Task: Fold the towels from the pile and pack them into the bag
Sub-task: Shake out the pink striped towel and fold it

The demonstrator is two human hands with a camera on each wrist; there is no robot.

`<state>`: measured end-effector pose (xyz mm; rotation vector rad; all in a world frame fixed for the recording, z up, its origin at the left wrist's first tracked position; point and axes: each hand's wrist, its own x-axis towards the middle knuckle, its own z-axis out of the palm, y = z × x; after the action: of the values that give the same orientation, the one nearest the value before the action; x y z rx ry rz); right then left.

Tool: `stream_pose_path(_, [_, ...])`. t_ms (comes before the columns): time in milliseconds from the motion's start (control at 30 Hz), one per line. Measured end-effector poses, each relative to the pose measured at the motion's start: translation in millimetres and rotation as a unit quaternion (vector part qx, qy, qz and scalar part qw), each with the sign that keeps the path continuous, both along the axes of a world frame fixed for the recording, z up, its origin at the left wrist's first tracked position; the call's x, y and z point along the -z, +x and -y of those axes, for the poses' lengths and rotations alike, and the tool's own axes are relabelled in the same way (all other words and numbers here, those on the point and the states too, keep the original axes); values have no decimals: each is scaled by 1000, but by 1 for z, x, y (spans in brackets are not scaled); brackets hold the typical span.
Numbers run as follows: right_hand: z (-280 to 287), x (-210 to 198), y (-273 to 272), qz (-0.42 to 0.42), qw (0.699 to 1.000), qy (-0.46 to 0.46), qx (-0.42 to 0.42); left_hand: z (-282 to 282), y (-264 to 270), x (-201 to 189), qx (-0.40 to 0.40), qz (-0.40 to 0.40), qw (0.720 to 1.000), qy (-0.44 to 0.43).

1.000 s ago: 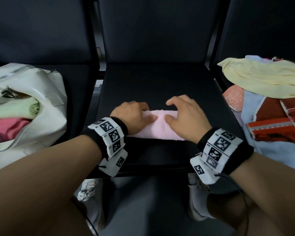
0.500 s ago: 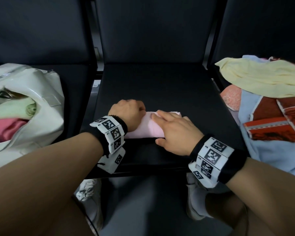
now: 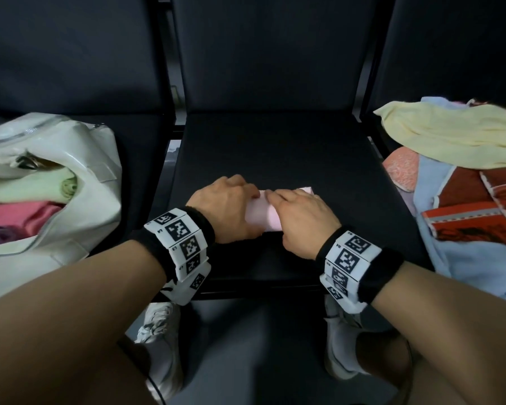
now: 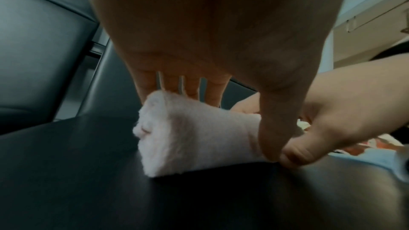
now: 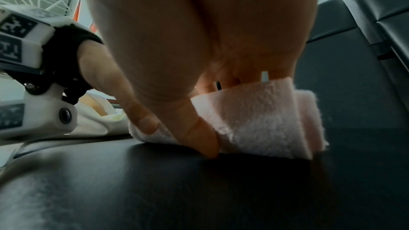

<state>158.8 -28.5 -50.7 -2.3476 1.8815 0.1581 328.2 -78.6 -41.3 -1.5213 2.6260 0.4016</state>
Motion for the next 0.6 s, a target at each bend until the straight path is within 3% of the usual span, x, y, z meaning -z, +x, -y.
stream_pose_path(267, [8, -5, 12, -21, 998, -52, 14, 4, 0, 4, -7, -18, 999, -28])
stream_pose_path(600, [16, -24, 21, 40, 998, -28, 45, 11, 11, -5, -25, 5, 997, -74])
